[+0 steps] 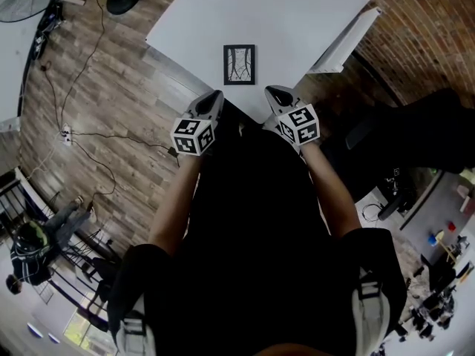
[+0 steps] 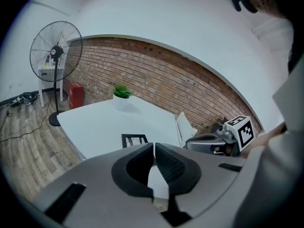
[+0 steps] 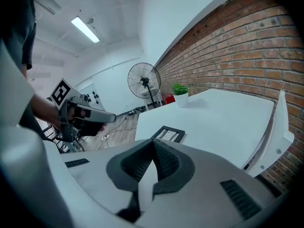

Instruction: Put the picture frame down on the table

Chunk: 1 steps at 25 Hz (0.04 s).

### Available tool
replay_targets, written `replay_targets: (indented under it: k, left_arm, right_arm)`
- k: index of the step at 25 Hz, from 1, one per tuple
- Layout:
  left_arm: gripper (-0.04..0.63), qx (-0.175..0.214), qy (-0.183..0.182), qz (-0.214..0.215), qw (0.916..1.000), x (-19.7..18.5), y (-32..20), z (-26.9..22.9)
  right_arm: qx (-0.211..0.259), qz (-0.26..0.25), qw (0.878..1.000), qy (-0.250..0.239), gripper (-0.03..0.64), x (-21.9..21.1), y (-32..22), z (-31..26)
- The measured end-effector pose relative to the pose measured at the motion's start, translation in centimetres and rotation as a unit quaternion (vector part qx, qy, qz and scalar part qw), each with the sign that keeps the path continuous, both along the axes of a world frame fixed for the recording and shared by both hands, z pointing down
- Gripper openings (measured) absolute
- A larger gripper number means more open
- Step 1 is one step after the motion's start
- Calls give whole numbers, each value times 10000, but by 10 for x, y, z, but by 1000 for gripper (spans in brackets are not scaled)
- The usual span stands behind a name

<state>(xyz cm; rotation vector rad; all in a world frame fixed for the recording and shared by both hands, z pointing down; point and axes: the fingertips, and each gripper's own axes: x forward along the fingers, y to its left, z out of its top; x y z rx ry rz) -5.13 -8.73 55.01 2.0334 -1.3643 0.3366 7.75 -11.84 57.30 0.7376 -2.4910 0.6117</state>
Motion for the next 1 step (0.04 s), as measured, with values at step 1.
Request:
replay_targets:
  k: [1]
  left_arm:
    - [31, -6, 3, -1, 10000, -1, 0, 2]
  right_arm:
    - [-5, -9, 10000, -5, -5, -3, 0, 2]
